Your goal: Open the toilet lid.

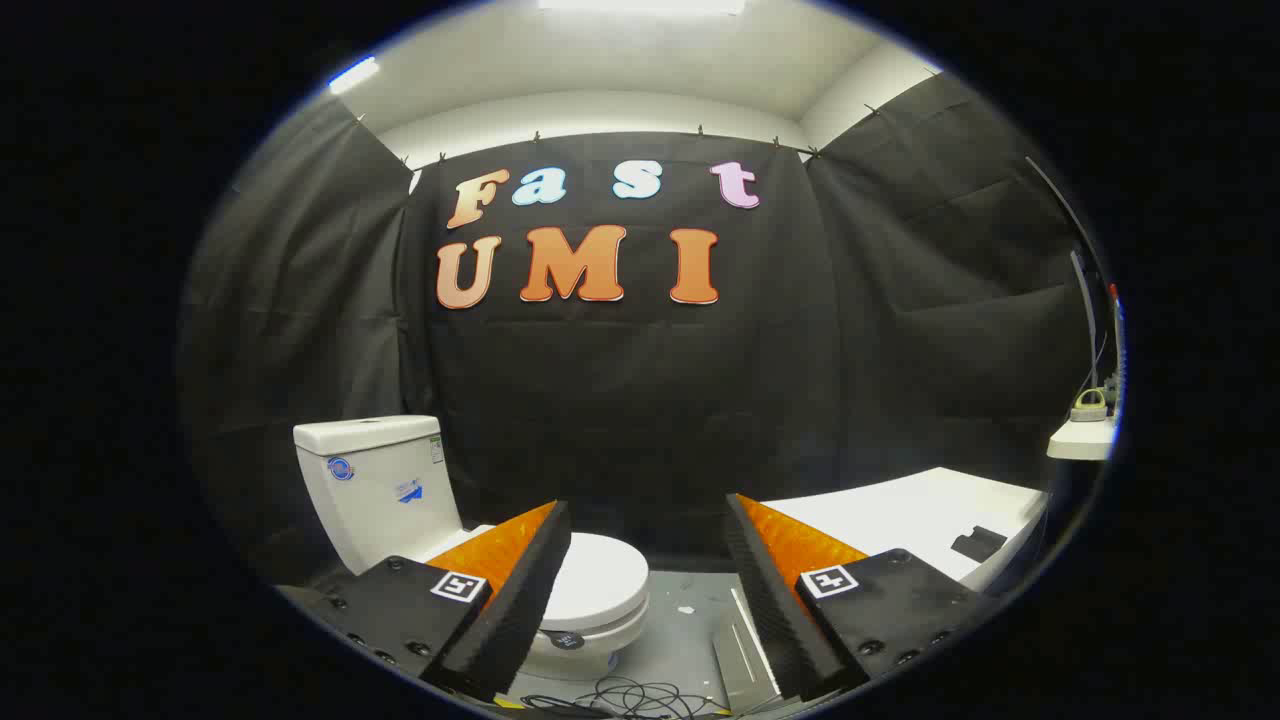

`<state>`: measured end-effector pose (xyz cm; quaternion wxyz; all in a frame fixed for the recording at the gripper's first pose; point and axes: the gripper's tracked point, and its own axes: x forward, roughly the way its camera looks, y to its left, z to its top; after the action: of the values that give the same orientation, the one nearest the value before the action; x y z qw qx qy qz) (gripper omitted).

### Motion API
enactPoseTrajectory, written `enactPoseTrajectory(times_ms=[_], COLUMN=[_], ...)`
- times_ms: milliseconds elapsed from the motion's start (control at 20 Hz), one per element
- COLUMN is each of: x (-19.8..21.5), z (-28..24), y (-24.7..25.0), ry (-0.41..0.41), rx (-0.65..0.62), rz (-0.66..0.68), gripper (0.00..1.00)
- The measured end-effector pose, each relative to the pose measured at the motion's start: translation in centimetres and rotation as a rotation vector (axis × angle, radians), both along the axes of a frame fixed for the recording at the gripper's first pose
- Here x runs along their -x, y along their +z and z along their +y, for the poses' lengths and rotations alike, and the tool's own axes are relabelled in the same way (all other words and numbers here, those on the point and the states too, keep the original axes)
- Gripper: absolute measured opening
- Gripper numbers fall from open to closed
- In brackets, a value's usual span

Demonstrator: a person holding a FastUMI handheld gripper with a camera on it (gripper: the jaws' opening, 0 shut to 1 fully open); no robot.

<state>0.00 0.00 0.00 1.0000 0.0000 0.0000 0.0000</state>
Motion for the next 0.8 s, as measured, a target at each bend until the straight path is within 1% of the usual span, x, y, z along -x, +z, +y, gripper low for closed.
enactPoseTrajectory(times_ms=[150, 800], x=[0.0, 0.04], z=[0.34, 0.4], y=[-0.18, -0.11], ry=[0.011, 0.011], rx=[0.0, 0.003], rz=[0.008, 0.003], gripper=[0.98, 0.98])
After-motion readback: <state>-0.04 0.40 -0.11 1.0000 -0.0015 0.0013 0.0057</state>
